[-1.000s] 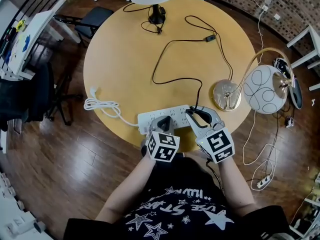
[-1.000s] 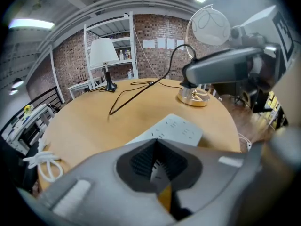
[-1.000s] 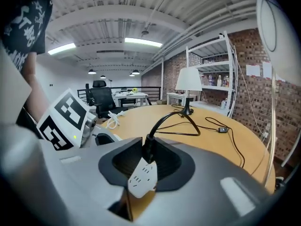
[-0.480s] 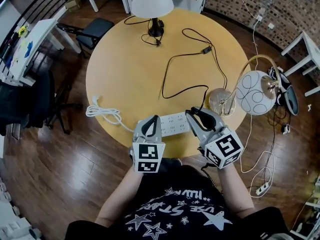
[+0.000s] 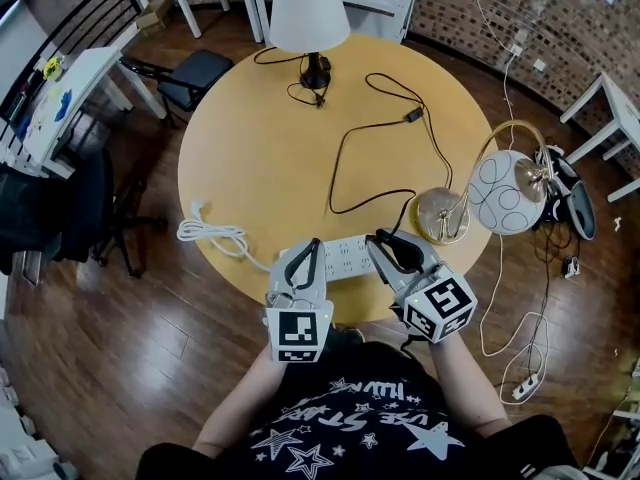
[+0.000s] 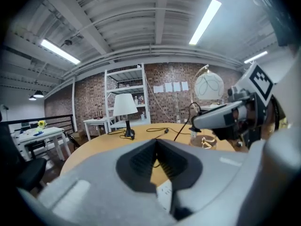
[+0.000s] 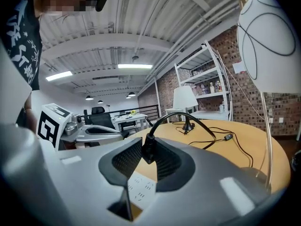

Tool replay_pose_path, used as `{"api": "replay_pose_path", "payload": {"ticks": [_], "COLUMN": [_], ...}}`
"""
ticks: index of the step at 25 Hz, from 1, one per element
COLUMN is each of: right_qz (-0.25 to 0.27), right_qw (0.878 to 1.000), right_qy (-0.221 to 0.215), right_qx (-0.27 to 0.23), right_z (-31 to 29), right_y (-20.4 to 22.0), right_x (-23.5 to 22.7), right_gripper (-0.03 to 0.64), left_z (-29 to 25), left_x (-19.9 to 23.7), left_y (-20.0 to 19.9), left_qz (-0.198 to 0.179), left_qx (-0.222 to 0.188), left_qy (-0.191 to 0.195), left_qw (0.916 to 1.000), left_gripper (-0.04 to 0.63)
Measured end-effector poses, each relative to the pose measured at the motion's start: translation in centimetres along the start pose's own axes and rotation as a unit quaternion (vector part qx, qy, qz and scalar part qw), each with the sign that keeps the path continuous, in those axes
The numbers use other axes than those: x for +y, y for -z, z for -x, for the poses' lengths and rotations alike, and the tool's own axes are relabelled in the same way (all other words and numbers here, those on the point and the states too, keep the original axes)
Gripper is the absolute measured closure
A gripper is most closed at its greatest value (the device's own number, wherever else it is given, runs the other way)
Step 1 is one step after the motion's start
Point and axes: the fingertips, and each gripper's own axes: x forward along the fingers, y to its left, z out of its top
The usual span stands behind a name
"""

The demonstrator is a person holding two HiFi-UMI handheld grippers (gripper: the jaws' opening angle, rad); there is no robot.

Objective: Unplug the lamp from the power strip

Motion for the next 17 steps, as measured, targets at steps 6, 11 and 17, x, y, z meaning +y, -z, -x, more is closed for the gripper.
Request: {"api": "replay_pose_path", "payload": {"ticks": [6, 11, 17], "right_qz": [0.008, 0.009, 0.011], "right_qw": [1.0, 0.999, 0.998], "right_qy": [0.015, 0.026, 0.038], "right_qx": [0.008, 0.02, 0.04], "right_z": [-0.2, -0.5, -0.6], "right_y": [0.4, 1.0, 2.2], "right_x": [-0.9, -1.7, -2.3], "right_gripper": [0.535, 0.535, 0.535], "left_z": [-0.2, -0.7, -0.9], "left_x": [0.0, 0.4, 1.0], "left_y": [0.4, 0.4, 1.1], "left_qz": [0.0, 0.0, 0.007], "left_qx": [0.001, 0.001, 0.006], "left_qy": [0.006, 0.008, 0.015], "left_qw": [1.0, 1.0, 0.9998], "left_gripper": [0.593, 0.594, 0.594]}}
